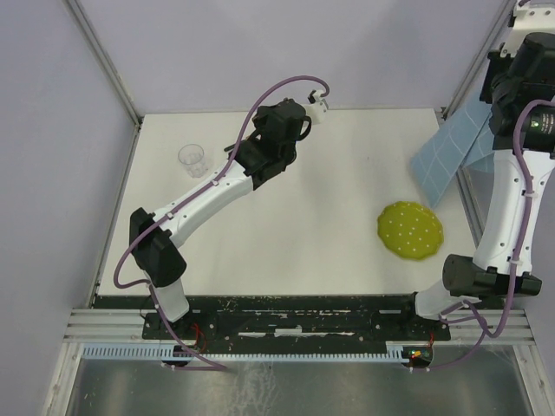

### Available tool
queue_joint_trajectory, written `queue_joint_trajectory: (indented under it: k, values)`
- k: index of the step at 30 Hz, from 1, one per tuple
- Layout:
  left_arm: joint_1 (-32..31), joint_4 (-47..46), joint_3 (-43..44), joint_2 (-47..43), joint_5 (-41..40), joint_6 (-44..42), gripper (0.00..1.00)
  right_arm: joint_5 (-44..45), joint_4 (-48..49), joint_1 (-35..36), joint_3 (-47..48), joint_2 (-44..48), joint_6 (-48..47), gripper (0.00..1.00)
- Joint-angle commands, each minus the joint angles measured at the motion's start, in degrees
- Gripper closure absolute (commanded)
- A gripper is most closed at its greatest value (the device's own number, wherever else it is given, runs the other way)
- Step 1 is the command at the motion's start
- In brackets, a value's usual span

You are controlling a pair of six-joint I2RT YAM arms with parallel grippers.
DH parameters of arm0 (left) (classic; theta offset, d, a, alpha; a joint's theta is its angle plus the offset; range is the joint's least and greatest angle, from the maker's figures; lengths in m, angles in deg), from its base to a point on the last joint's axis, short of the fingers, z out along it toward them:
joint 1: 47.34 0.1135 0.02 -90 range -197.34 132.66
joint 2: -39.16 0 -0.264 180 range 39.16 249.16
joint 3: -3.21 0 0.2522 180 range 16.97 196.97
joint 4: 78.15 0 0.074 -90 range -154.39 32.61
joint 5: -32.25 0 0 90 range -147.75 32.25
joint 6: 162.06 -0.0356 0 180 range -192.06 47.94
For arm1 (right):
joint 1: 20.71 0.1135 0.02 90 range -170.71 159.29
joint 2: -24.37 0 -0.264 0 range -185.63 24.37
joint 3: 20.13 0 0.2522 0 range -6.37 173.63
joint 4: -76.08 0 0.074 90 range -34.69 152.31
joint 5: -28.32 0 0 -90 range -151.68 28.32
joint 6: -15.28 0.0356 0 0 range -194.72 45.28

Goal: Set the dinner table for one person
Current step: Flatten out the napkin at the center of the board.

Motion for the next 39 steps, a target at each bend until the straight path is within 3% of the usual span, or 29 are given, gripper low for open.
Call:
queue_joint_trajectory:
  k: [1, 5, 11, 22, 34, 39]
  values:
    - [-0.46, -0.48, 2.28, -0.81, -1.02, 2.50, 0.89, -4.71, 6.15, -0.31, 0.24, 1.11, 0.37, 0.98]
    - [-0.43, -0.41, 1.84, -1.46, -1.26, 2.55, 0.89, -15.30, 2.29, 0.38, 1.44, -0.65, 4.91, 0.98]
    - [-0.46, -0.56, -0.04, -3.69, -1.05, 2.23, 0.89, -15.80, 2.56, 8.14, -7.02, 0.87, 4.46, 0.98]
    - [-0.45, -1.01, -1.03, -5.00, -0.87, 2.06, 0.89, -24.93, 3.43, 19.54, -17.74, -0.50, 9.12, 0.98]
    - [-0.47, -2.05, -3.39, -6.98, -1.29, 0.66, 0.89, -28.86, -1.61, 36.03, -5.67, -14.38, 6.13, 0.98]
    - [-0.44, -3.81, -6.28, -9.06, -1.83, -1.20, 0.89, -30.42, -0.84, 43.05, -5.65, -19.23, 5.35, 0.98]
